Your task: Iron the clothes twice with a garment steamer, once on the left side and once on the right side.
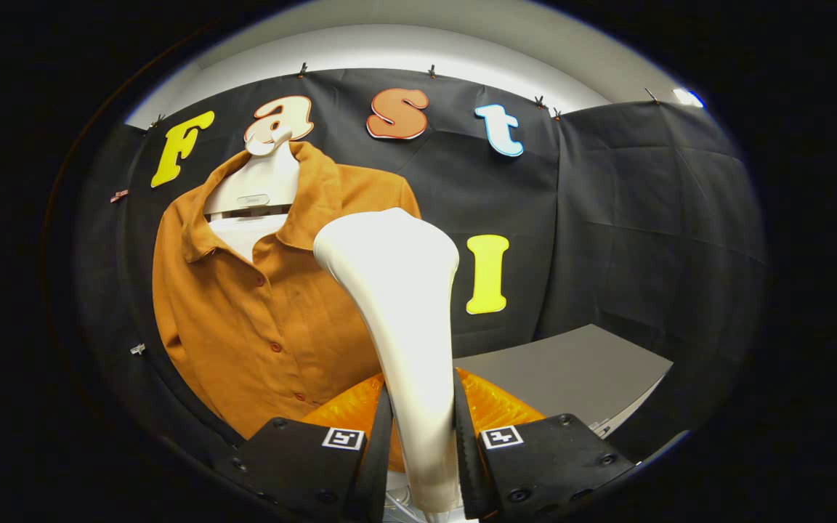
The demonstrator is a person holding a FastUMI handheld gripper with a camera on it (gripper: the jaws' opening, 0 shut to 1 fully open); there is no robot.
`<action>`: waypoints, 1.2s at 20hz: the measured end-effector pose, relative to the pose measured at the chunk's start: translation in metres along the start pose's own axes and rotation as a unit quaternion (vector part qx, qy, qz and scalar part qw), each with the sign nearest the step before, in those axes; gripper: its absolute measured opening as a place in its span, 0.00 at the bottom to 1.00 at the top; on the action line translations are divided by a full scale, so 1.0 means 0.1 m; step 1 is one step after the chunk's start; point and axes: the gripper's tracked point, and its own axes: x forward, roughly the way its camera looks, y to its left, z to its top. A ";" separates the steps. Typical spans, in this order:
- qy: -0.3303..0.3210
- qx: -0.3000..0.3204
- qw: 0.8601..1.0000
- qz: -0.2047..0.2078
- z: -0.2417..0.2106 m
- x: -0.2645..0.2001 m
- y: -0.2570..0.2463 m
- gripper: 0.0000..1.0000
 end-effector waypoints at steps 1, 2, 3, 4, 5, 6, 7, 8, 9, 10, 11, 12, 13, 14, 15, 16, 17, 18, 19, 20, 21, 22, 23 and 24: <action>0.002 -0.003 1.000 -0.003 -0.03 0.01 0.06 0.44; 0.005 -0.004 1.000 -0.003 -0.05 0.03 0.12 0.44; 0.009 -0.003 1.000 -0.001 -0.08 0.05 0.19 0.44; 0.013 -0.004 1.000 0.000 -0.11 0.08 0.24 0.44; 0.016 -0.007 1.000 -0.003 -0.13 0.12 0.26 0.44; 0.020 -0.011 1.000 -0.006 -0.16 0.15 0.29 0.44; 0.025 -0.014 1.000 -0.008 -0.20 0.20 0.32 0.44; 0.030 -0.017 0.999 -0.009 -0.24 0.24 0.35 0.44; 0.035 -0.018 0.999 -0.010 -0.29 0.28 0.38 0.44; 0.038 -0.021 0.999 -0.012 -0.31 0.32 0.40 0.44; 0.041 -0.023 0.999 -0.014 -0.34 0.35 0.41 0.44; 0.044 -0.024 0.999 -0.015 -0.35 0.40 0.43 0.44; 0.045 -0.026 0.998 -0.017 -0.37 0.44 0.45 0.44; 0.047 -0.031 0.998 -0.021 -0.39 0.47 0.46 0.44; 0.051 -0.035 0.998 -0.024 -0.43 0.50 0.46 0.44; 0.055 -0.037 0.997 -0.026 -0.46 0.53 0.47 0.44; 0.058 -0.037 0.997 -0.028 -0.49 0.56 0.48 0.44; 0.060 -0.037 0.997 -0.033 -0.51 0.58 0.47 0.44; 0.063 -0.038 0.997 -0.036 -0.53 0.59 0.48 0.44; 0.065 -0.040 0.996 -0.038 -0.56 0.61 0.49 0.44; 0.069 -0.044 0.996 -0.041 -0.60 0.64 0.50 0.44; 0.073 -0.047 0.995 -0.044 -0.63 0.65 0.52 0.44; 0.077 -0.049 0.995 -0.047 -0.67 0.66 0.53 0.44; 0.083 -0.051 0.994 -0.050 -0.72 0.68 0.53 0.44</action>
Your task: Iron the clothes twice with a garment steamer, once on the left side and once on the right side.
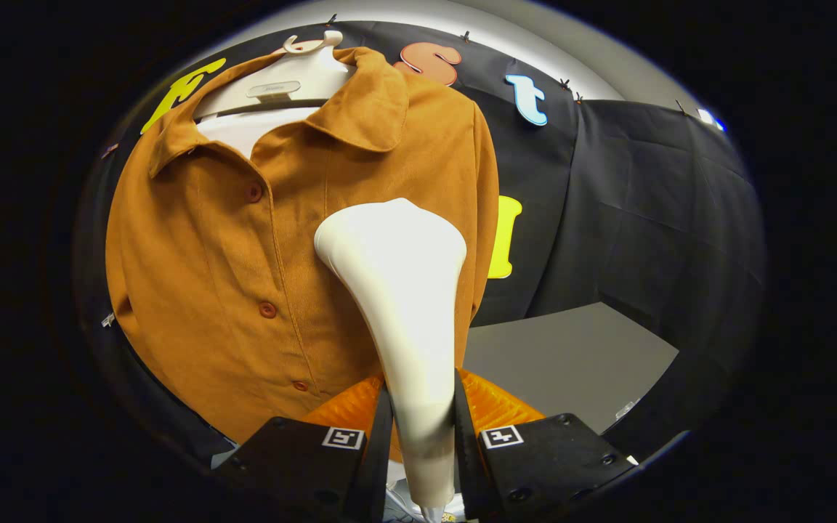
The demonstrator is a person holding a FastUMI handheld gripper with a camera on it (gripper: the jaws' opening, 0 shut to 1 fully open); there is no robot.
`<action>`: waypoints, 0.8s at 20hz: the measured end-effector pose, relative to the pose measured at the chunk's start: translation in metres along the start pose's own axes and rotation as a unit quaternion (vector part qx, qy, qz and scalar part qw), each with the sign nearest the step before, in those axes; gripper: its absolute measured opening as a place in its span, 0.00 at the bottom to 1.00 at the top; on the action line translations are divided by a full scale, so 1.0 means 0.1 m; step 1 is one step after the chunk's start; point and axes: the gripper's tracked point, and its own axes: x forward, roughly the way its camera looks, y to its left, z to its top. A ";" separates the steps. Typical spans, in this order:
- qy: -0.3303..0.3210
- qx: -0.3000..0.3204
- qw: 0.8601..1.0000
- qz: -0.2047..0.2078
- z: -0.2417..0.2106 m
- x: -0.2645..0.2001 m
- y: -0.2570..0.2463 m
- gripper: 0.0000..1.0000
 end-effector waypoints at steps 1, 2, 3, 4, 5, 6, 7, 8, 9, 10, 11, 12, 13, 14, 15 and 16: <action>0.007 -0.001 1.000 -0.001 -0.05 0.03 0.01 0.44; 0.015 -0.002 1.000 -0.004 -0.11 0.05 0.02 0.44; 0.023 -0.004 1.000 -0.007 -0.18 0.06 0.04 0.44; 0.031 -0.006 0.999 -0.009 -0.24 0.08 0.06 0.44; 0.039 -0.008 0.999 -0.010 -0.31 0.11 0.07 0.44; 0.048 -0.010 0.999 -0.012 -0.37 0.13 0.09 0.44; 0.056 -0.012 0.998 -0.013 -0.44 0.12 0.09 0.44; 0.062 -0.014 0.998 -0.015 -0.51 0.12 0.09 0.44; 0.069 -0.015 0.997 -0.018 -0.58 0.14 0.09 0.44; 0.076 -0.016 0.997 -0.021 -0.65 0.15 0.10 0.44; 0.084 -0.017 0.996 -0.022 -0.70 0.17 0.09 0.44; 0.091 -0.017 0.995 -0.023 -0.76 0.17 0.10 0.44; 0.098 -0.018 0.995 -0.024 -0.81 0.18 0.09 0.44; 0.105 -0.020 0.994 -0.025 -0.87 0.19 0.09 0.44; 0.112 -0.020 0.993 -0.025 -0.93 0.19 0.08 0.44; 0.119 -0.021 0.992 -0.026 -0.99 0.19 0.08 0.44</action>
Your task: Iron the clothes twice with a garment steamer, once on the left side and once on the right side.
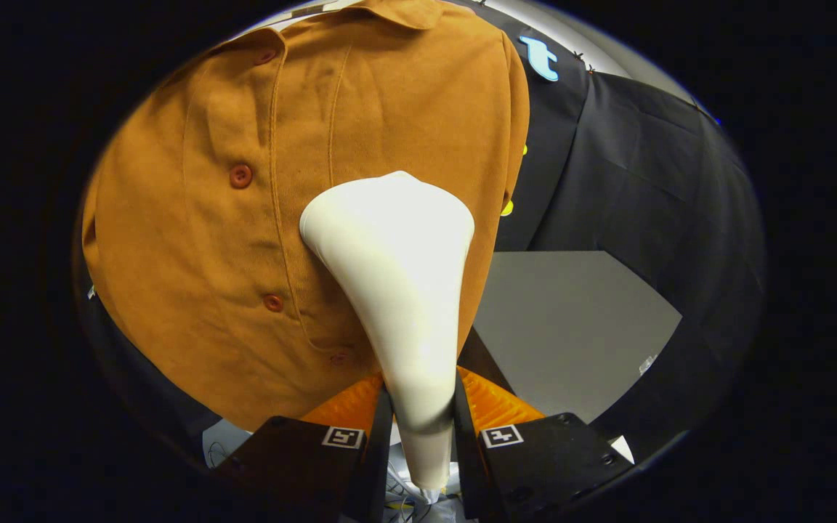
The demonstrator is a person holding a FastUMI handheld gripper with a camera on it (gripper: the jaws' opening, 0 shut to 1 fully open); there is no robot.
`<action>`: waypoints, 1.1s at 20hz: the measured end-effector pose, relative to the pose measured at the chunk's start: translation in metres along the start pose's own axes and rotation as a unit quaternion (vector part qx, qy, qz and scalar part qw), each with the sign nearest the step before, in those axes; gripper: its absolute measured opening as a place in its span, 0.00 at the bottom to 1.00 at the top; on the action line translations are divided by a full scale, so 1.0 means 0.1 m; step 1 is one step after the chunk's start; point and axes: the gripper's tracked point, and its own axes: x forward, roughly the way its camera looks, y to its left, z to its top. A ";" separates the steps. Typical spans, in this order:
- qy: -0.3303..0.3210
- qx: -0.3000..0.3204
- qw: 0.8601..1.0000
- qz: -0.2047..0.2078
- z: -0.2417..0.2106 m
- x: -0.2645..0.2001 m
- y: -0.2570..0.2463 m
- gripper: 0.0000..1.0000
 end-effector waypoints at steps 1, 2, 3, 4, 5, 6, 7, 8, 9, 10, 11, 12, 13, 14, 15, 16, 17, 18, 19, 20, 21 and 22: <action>0.007 0.000 1.000 0.000 -0.05 0.00 0.00 0.44; 0.014 0.000 1.000 0.001 -0.10 0.01 0.01 0.44; 0.021 -0.001 1.000 0.002 -0.16 0.03 0.01 0.44; 0.028 -0.002 1.000 0.002 -0.22 0.04 0.01 0.44; 0.035 -0.005 0.999 0.002 -0.28 0.07 0.01 0.44; 0.042 -0.006 0.999 0.003 -0.35 0.12 0.01 0.44; 0.049 -0.005 0.999 0.003 -0.44 0.18 0.01 0.44; 0.056 -0.004 0.998 0.003 -0.51 0.20 0.00 0.44; 0.064 -0.003 0.998 0.003 -0.55 0.22 -0.02 0.44; 0.070 -0.002 0.998 0.004 -0.61 0.24 -0.03 0.44; 0.075 -0.002 0.997 0.004 -0.67 0.27 -0.03 0.44; 0.081 -0.002 0.997 0.005 -0.70 0.27 -0.04 0.44; 0.084 -0.002 0.996 0.006 -0.73 0.27 -0.05 0.44; 0.086 -0.002 0.996 0.005 -0.75 0.26 -0.06 0.44; 0.087 -0.001 0.996 0.005 -0.76 0.25 -0.07 0.44; 0.084 0.001 0.996 0.004 -0.74 0.24 -0.08 0.44; 0.079 0.002 0.997 0.000 -0.68 0.22 -0.07 0.44; 0.071 0.003 0.997 -0.005 -0.60 0.20 -0.06 0.44; 0.061 0.006 0.998 -0.008 -0.50 0.16 -0.04 0.44; 0.049 0.010 0.999 -0.011 -0.39 0.13 -0.01 0.44; 0.035 0.015 0.999 -0.014 -0.29 0.09 0.01 0.44; 0.019 0.019 0.999 -0.017 -0.20 0.05 0.03 0.44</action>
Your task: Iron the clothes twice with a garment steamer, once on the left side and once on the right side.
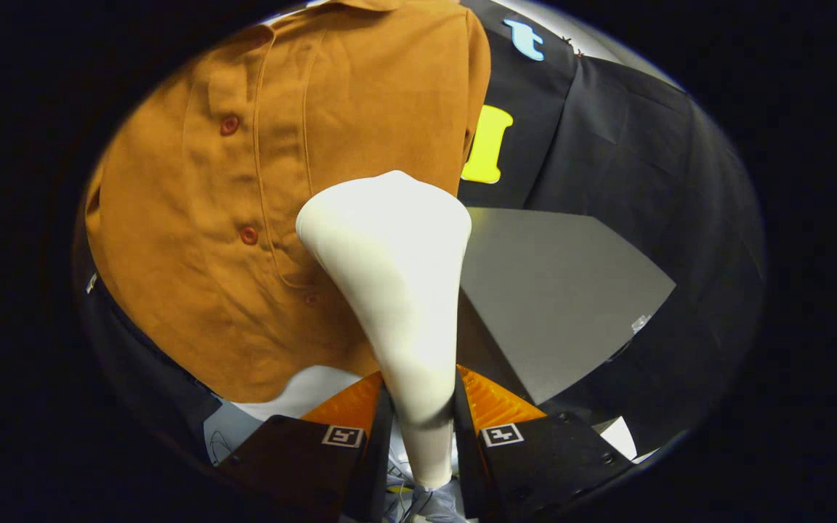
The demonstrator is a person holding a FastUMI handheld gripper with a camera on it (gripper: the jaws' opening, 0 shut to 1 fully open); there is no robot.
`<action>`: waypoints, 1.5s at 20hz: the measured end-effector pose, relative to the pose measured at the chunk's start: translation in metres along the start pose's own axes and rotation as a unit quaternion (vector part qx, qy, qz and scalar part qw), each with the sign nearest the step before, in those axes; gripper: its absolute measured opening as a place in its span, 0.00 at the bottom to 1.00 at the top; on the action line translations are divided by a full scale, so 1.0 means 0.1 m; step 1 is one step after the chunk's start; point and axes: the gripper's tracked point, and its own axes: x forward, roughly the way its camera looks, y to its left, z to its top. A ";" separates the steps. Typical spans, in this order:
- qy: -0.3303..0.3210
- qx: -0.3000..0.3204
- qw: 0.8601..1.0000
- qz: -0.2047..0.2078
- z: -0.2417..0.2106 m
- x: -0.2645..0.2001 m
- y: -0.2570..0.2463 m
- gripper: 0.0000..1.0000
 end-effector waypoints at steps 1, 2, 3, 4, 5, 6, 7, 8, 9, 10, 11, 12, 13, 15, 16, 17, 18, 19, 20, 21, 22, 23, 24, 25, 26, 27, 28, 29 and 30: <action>-0.017 0.003 1.000 0.000 0.08 -0.05 -0.01 0.44; -0.035 0.004 0.999 0.002 0.18 -0.13 0.03 0.44; -0.052 0.002 0.999 0.007 0.32 -0.25 0.07 0.44; -0.068 -0.001 0.998 0.013 0.43 -0.36 0.14 0.44; -0.083 -0.004 0.996 0.021 0.56 -0.45 0.20 0.44; -0.097 -0.009 0.995 0.029 0.67 -0.52 0.28 0.44; -0.108 -0.014 0.993 0.037 0.75 -0.60 0.38 0.44; -0.120 -0.017 0.992 0.045 0.83 -0.66 0.49 0.44; -0.132 -0.019 0.990 0.054 0.92 -0.73 0.61 0.44; -0.143 -0.021 0.987 0.063 0.98 -0.80 0.70 0.44; -0.151 -0.024 0.986 0.072 1.03 -0.86 0.81 0.44; -0.156 -0.027 0.984 0.081 1.09 -0.90 0.90 0.44; -0.160 -0.030 0.983 0.088 1.13 -0.93 0.99 0.44; -0.164 -0.032 0.981 0.099 1.18 -0.98 1.16 0.44; -0.165 -0.033 0.980 0.103 1.21 -0.99 1.23 0.44; -0.167 -0.034 0.980 0.106 1.23 -1.01 1.29 0.44; -0.168 -0.035 0.979 0.109 1.24 -1.01 1.33 0.44; -0.169 -0.037 0.979 0.110 1.26 -1.03 1.41 0.44; -0.169 -0.038 0.979 0.109 1.27 -1.02 1.47 0.44; -0.167 -0.041 0.979 0.106 1.28 -1.01 1.50 0.44; -0.165 -0.042 0.980 0.103 1.28 -0.99 1.52 0.44; -0.162 -0.043 0.981 0.100 1.27 -0.98 1.54 0.44; -0.160 -0.044 0.981 0.097 1.27 -0.96 1.56 0.44; -0.158 -0.046 0.982 0.092 1.26 -0.94 1.57 0.44; -0.155 -0.050 0.983 0.088 1.24 -0.92 1.59 0.44; -0.152 -0.053 0.983 0.083 1.22 -0.89 1.60 0.44; -0.148 -0.058 0.984 0.077 1.19 -0.87 1.61 0.44; -0.143 -0.062 0.985 0.070 1.15 -0.84 1.61 0.44; -0.139 -0.066 0.986 0.064 1.12 -0.82 1.61 0.44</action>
